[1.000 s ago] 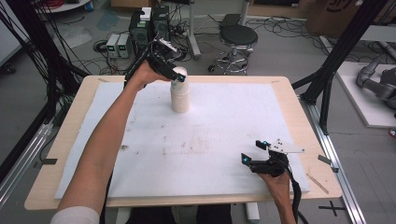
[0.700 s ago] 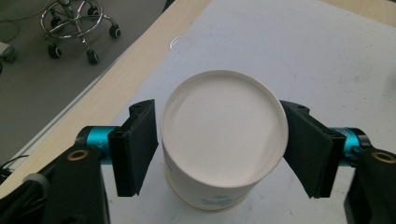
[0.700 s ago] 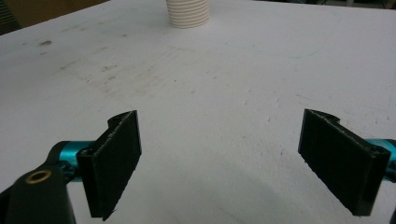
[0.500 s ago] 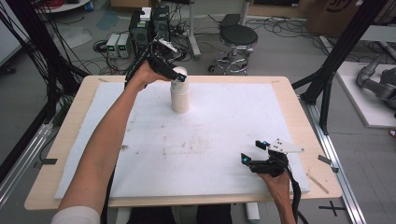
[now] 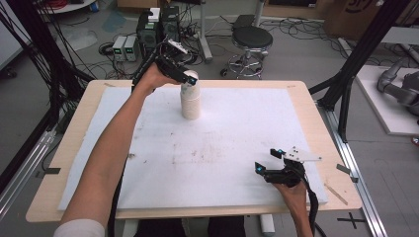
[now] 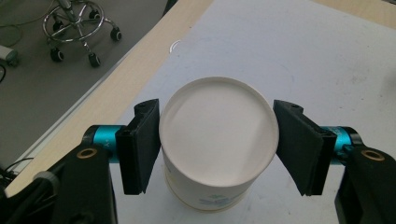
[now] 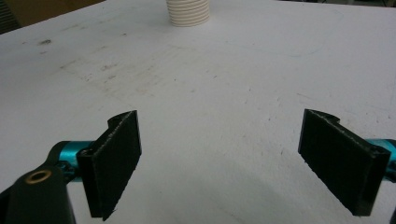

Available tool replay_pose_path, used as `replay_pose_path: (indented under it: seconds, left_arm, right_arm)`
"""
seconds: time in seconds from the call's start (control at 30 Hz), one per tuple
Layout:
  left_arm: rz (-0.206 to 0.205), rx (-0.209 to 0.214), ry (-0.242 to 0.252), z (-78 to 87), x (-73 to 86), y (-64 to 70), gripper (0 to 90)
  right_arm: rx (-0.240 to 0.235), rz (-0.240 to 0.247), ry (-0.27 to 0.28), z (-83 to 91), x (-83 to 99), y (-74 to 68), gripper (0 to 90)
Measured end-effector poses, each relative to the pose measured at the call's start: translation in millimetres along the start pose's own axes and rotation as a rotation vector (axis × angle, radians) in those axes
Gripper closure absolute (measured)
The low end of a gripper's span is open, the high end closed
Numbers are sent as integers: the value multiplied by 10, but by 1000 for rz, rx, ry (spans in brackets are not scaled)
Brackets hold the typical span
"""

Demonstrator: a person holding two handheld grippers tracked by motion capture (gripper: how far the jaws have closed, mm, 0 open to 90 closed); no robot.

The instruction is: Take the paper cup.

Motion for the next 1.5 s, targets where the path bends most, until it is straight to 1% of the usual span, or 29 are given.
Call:
replay_pose_path:
  seconds: [0.07, 0.1, 0.27, 0.33, 0.37, 0.4, 0.43, 0.5, 0.57, 0.6, 0.63, 0.67, 0.73, 0.83, 1.0, 1.1, 1.17, 1.2, 1.3, 1.37, 1.4, 1.43, 1.5]
  left_arm:
    - [2, -1, 2, 14, -14, 1, 346]
    - [-3, -3, 1, 25, -25, -3, 347]
    - [-1, -8, 28, 115, -110, -3, 349]
    - [3, -7, 48, 187, -174, -2, 352]
    - [-2, -7, 69, 228, -201, -4, 355]
    - [4, -1, 81, 257, -222, -4, 357]
    - [4, -3, 79, 298, -252, -8, 359]
    - [-9, -13, 89, 386, -316, -9, 360]
    - [-4, -16, 125, 504, -394, -16, 362]
    - [-9, -15, 144, 542, -417, -18, 364]
    - [-5, -15, 151, 597, -450, -19, 365]
    - [-14, -22, 149, 635, -473, -20, 365]
    - [-14, -27, 160, 696, -505, -22, 365]
    - [-18, -35, 161, 751, -524, -26, 366]
    - [-20, -31, 168, 805, -508, -9, 366]
    - [-5, -9, 186, 846, -472, 34, 366]
    - [7, 6, 217, 899, -418, 87, 366]
    - [6, 11, 222, 919, -398, 109, 367]
    - [-3, 38, 268, 1033, -308, 208, 367]
    - [-13, 41, 297, 1121, -244, 283, 367]
    - [-15, 56, 316, 1175, -197, 328, 367]
    - [-23, 61, 327, 1215, -158, 372, 367]
    - [-34, 75, 348, 1280, -79, 457, 367]
  right_arm:
    - [1, 1, -1, 0, 0, 0, 132]
    - [2, 1, -2, -1, 0, 0, 132]
    - [-2, 0, 1, -2, -1, 7, 132]
    - [-1, 1, 0, -3, -2, 8, 131]
    - [0, 3, -2, -4, -2, 9, 132]
    - [-1, -2, -3, -4, -1, 4, 132]
    - [-1, -1, -4, -4, -1, 6, 131]
    - [-1, -2, -4, -4, -1, 6, 132]
    - [1, 2, -1, -5, -2, 9, 132]
    - [0, -2, -2, -5, -1, 5, 132]
    - [0, -1, -2, -4, -1, 5, 132]
    - [0, -1, -4, -5, -2, 5, 131]
    - [-1, -2, -6, -6, -2, 3, 132]
    - [0, -2, -5, -5, -1, 3, 132]
    - [-1, 1, 1, -3, -1, 7, 132]
    - [-2, -4, 5, -3, -1, 3, 132]
    - [2, -1, 4, 3, 0, -2, 132]
    - [2, 1, 6, 4, 1, -2, 132]
    - [5, 5, 10, 9, 2, 3, 132]
    - [3, 7, 12, 6, 0, 4, 132]
    - [3, 5, 11, 6, 0, 4, 132]
    - [1, -5, 5, 5, 2, 2, 132]
    - [2, -1, 6, 8, 1, 6, 132]
Point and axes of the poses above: each handheld gripper's, and its own axes: z roughly backward along the jaws, x roughly out of its underside, y roughly to its right, the point moved 2 cm from there along -z, roughly forward along the jaws, and after that the axes turned 12 degrees about -x, right-handed, at the moved point
